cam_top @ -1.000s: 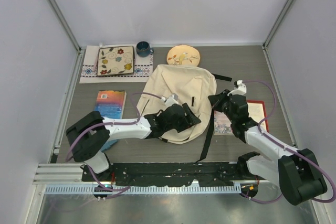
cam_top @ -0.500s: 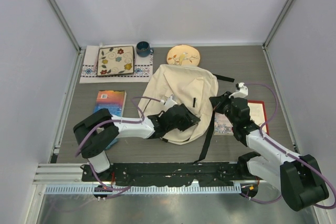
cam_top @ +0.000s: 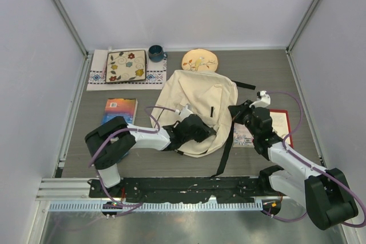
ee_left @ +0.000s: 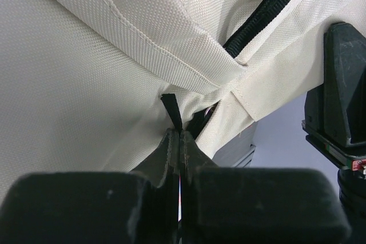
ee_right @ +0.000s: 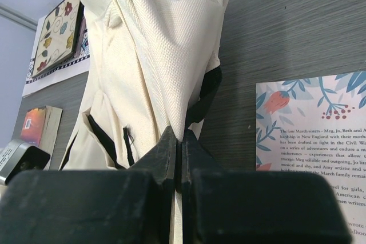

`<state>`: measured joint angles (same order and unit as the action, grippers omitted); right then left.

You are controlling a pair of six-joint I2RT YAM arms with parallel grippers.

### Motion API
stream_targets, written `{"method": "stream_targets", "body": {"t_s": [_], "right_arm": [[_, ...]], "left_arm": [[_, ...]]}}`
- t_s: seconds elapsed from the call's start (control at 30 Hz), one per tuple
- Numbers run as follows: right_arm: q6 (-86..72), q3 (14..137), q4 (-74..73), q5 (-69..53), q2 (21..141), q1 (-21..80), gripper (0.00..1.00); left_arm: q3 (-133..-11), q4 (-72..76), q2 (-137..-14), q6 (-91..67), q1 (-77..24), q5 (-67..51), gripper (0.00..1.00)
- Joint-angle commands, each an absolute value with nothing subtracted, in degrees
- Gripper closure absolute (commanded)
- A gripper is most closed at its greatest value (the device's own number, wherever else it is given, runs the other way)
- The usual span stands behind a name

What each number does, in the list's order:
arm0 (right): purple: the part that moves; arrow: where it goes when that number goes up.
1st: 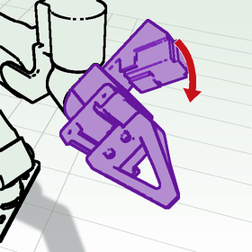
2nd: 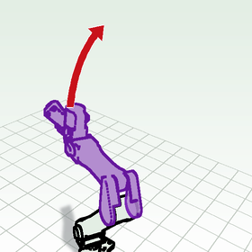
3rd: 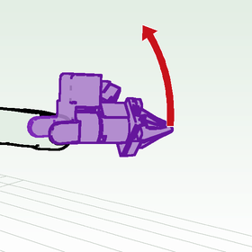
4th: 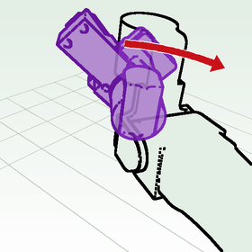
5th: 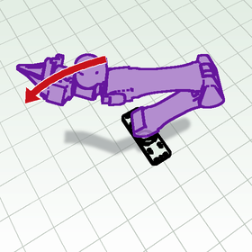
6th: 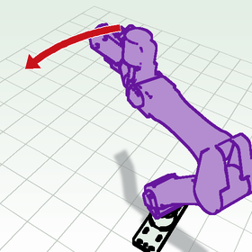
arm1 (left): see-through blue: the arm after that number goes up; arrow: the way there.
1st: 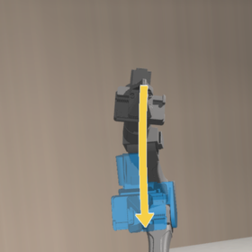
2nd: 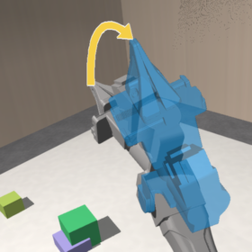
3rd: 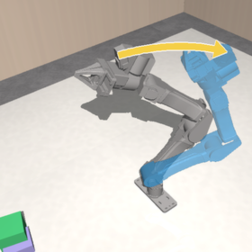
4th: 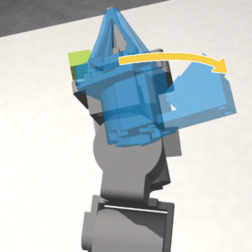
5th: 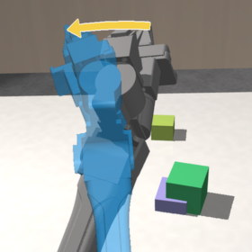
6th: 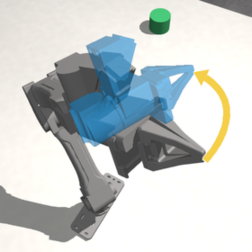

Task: Pack the student bag
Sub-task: Unzip the student bag at the center of the board.

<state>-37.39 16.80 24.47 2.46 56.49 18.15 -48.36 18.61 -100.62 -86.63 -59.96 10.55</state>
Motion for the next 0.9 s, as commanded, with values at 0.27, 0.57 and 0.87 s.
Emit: {"method": "stream_targets", "body": {"t_s": [0.27, 0.57, 0.87], "right_arm": [[-35.69, 21.44, 28.57, 6.86, 60.11, 18.11, 0.99], [-35.86, 25.40, 29.18, 3.52, 66.53, 15.21, 0.99], [-36.48, 29.52, 27.35, -5.09, 73.64, 12.22, 0.99]], "left_arm": [[-42.55, 18.82, -96.25, -77.96, -59.76, 10.28, 1.00], [-34.37, 14.86, -87.81, -72.43, -59.77, 12.83, 1.00], [-35.07, 10.37, -83.68, -66.45, -61.35, 12.22, 1.00]]}}
